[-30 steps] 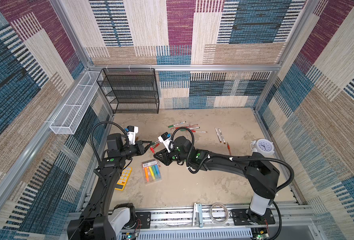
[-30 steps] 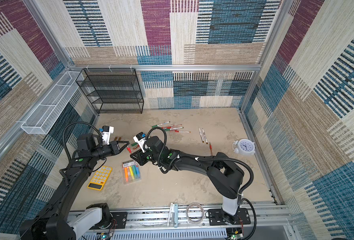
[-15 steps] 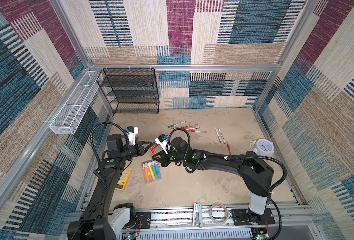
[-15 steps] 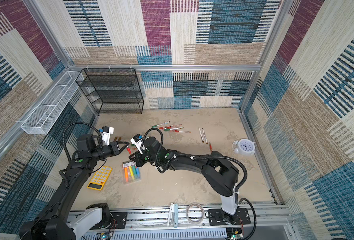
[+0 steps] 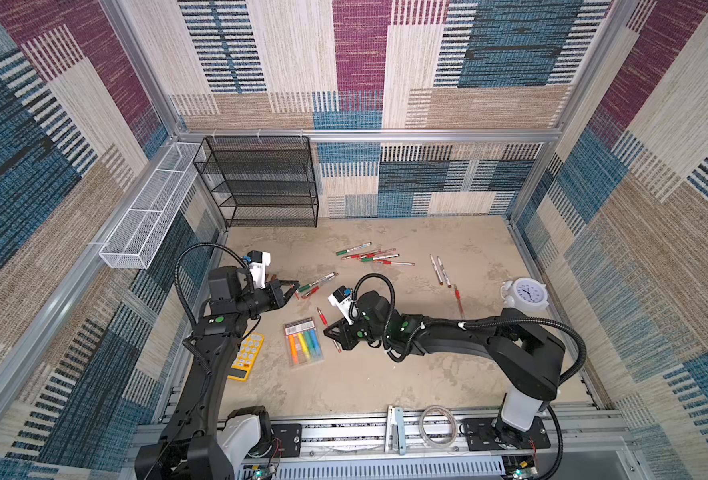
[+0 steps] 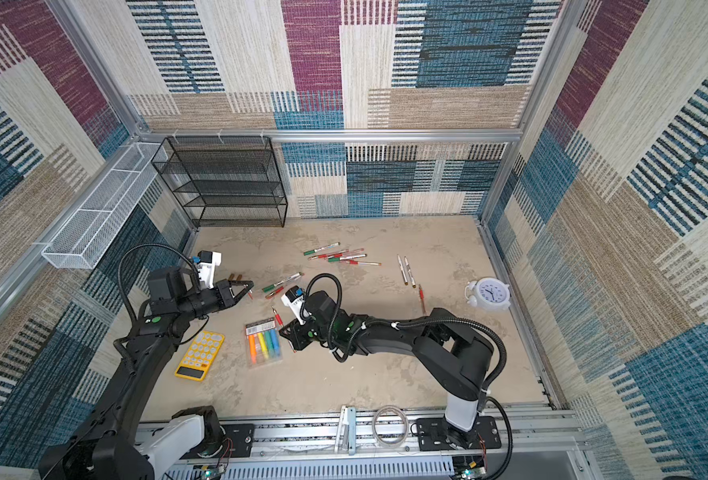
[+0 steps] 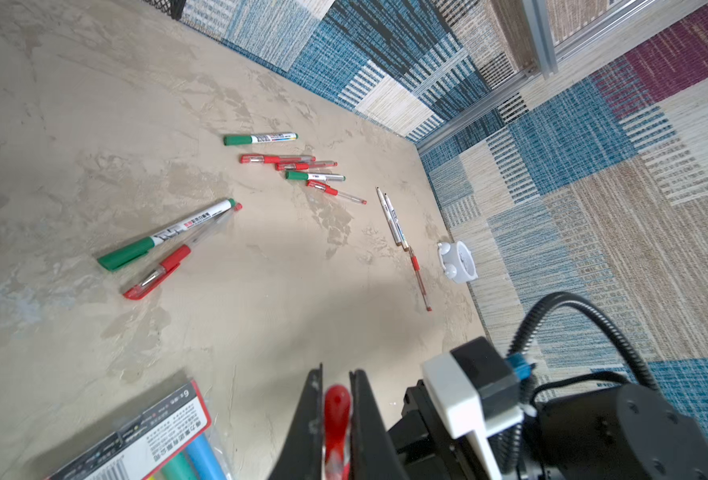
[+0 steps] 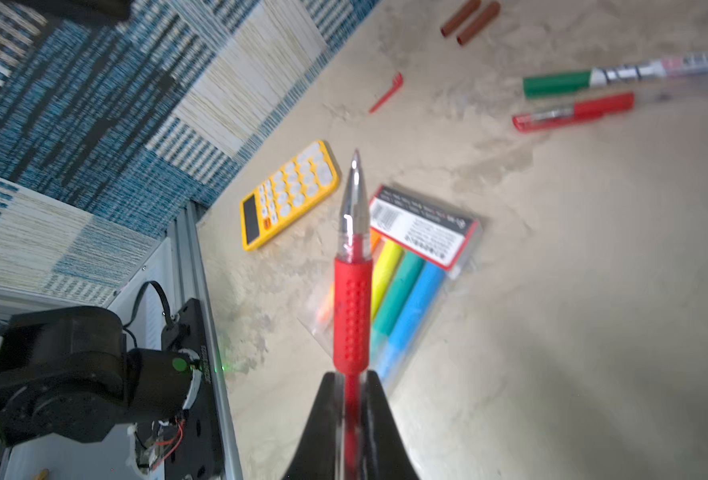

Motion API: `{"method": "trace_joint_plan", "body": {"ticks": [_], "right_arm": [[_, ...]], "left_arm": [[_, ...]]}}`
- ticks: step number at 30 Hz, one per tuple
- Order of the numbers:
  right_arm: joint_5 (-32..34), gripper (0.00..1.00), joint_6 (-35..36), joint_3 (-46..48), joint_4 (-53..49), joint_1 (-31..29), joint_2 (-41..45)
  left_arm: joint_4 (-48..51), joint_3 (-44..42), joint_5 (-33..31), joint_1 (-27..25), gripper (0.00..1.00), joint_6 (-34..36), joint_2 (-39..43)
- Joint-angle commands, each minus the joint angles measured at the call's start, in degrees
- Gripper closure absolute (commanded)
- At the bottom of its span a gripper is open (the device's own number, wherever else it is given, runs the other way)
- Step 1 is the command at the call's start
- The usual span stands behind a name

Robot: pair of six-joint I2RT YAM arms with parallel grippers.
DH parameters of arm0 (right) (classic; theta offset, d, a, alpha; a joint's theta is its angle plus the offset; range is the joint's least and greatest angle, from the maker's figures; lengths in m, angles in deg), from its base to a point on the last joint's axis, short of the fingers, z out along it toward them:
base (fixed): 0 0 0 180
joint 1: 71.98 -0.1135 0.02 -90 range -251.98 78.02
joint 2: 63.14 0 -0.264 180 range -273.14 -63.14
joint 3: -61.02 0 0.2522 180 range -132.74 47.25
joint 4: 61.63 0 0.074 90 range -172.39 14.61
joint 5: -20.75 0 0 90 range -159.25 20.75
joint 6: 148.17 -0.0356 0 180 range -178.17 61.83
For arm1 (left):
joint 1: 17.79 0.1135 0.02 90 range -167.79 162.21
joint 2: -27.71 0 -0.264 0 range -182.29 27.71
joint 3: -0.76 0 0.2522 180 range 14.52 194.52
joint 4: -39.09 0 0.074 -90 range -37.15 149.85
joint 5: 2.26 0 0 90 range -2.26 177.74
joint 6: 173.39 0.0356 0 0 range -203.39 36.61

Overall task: Open the pen caps
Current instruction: 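Pull the grippers apart to remove the red cap, then lower the red cap beside the first red cap and open left gripper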

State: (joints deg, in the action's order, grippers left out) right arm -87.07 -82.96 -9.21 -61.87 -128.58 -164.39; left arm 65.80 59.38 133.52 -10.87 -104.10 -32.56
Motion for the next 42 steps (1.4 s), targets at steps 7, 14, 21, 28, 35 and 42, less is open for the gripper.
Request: {"method": "trace_joint_plan", "body": {"ticks": [7,14,21,28,35,42], "right_arm": [[5.9,1.00,0.4,4.2,-1.1,0.1,6.8],[11.5,1.00,1.0,8.5,-5.3,2.3,14.8],[16.5,1.00,0.5,12.5,-11.3,6.1,22.8],[21.5,1.00,2.6,15.2,-17.2,8.8,30.6],[21.7,1.00,3.2,17.2,-20.3,13.7,35.3],[20.6,0.99,3.3,19.3,-20.2,16.6,37.4]], "left_arm": [[4.8,5.3,-9.2,1.1,1.00,9.1,-2.7],[15.1,13.4,-21.7,1.1,1.00,23.1,-10.5],[22.1,18.6,-28.1,1.1,1.00,27.0,-21.1],[22.9,19.7,-33.8,1.1,1.00,32.3,-28.2],[23.4,20.5,-38.7,1.0,1.00,35.6,-34.3],[22.8,21.3,-43.1,1.1,1.00,37.4,-39.4]]}}
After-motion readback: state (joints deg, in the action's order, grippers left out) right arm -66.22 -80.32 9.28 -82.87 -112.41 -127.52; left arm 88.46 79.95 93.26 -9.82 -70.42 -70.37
